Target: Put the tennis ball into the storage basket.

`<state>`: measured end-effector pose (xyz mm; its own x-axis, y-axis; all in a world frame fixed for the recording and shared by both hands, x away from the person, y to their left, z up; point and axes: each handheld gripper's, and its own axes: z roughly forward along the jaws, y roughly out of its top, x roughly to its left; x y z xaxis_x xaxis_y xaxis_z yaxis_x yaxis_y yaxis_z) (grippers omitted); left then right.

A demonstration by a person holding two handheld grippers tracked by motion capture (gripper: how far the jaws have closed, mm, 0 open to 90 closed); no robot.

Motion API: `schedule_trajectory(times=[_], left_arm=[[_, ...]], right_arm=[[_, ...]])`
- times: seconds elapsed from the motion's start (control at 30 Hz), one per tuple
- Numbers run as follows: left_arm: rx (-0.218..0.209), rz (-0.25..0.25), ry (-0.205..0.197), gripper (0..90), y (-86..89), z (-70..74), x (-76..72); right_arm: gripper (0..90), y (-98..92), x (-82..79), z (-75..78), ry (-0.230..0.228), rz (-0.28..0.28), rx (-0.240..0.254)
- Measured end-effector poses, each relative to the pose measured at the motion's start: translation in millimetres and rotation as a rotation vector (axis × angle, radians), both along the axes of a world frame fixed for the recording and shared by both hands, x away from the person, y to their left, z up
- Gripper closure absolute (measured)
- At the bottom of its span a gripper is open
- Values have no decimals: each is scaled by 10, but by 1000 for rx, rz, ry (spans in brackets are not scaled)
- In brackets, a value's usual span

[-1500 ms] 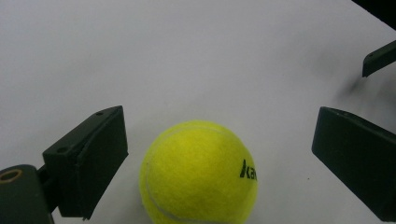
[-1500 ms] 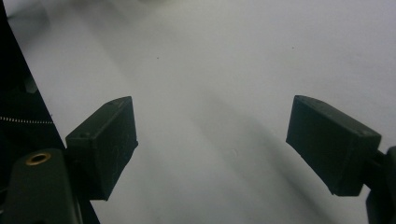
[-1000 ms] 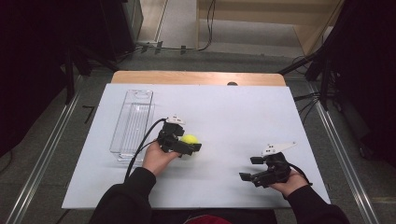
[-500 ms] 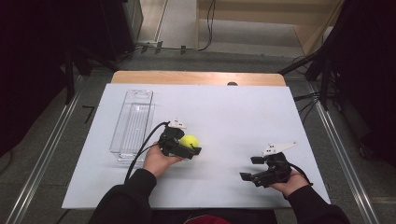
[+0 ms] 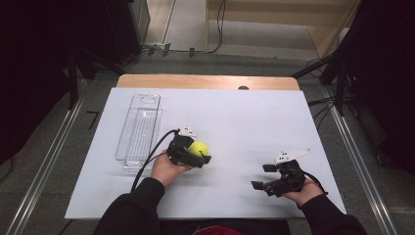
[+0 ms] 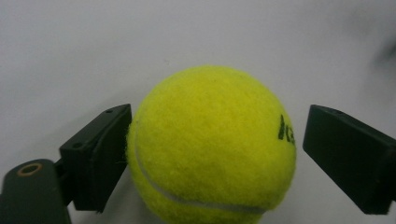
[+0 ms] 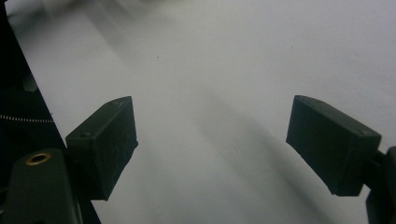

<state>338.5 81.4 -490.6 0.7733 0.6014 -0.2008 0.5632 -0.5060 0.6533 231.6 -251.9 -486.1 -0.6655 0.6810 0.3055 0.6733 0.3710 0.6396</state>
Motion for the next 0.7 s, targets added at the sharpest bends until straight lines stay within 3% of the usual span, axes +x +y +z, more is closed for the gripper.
schedule_trajectory(times=[0.17,0.7], left_arm=[[26,5,-20,251,19,-22,3],[19,-3,-15,261,33,-18,14]], right_arm=[[141,-1,2,-2,0,2,-1],[141,0,4,-3,1,2,-3]])
